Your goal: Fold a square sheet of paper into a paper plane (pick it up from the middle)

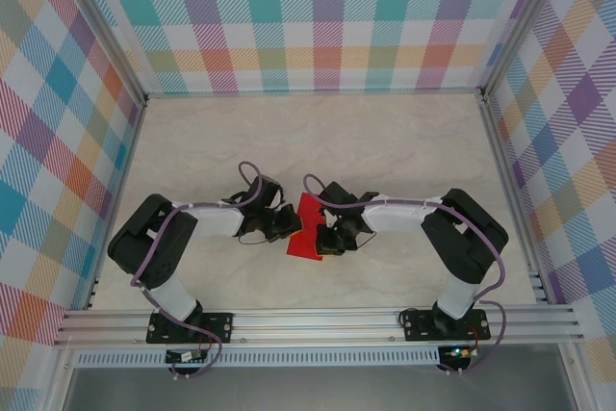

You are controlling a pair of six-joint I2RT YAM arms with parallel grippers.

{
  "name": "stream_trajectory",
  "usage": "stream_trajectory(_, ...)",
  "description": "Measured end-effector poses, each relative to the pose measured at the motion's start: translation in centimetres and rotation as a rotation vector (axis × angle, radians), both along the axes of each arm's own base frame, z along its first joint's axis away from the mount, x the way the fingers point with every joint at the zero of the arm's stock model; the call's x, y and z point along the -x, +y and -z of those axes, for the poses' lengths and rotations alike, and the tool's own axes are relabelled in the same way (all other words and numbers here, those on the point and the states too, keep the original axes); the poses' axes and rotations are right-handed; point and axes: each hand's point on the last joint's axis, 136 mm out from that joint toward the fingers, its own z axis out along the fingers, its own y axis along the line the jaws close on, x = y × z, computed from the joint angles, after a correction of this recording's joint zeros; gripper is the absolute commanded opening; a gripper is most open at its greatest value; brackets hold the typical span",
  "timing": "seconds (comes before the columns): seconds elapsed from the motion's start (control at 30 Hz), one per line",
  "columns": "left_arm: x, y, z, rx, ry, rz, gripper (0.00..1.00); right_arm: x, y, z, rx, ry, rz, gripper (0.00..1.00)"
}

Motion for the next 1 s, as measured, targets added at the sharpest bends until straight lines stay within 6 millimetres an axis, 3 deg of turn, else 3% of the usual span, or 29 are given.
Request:
stream_trajectory(0.33, -2.1, 1.6, -0.1, -0.029, -0.004, -0.041, 0.07, 0.0, 0.0, -0.1, -0.002, -0.003, 0.000, 0.09)
stream_trajectory(0.57, -3.1, 3.5, -0.3, -0.096, -0.025, -0.078, 0.12, -0.8, 0.7, -1.1, -0.014, -0.044, -0.004, 0.23)
stream_trajectory(0.7, -3.3, 4.5, -2.1, -0.114, -0.064, -0.105, 0.19, -1.9, 1.3, -2.0, -0.016, -0.093, 0.007, 0.33)
stream_trajectory(0.83, -2.9, 4.9, -4.7, -0.087, -0.130, -0.123, 0.33, -4.0, 2.1, -4.9, -0.067, -0.189, 0.032, 0.42)
stream_trajectory(1.0, -0.9, 6.0, -5.0, -0.072, -0.132, -0.152, 0.46, -6.4, 1.5, -7.4, -0.110, -0.278, 0.076, 0.52)
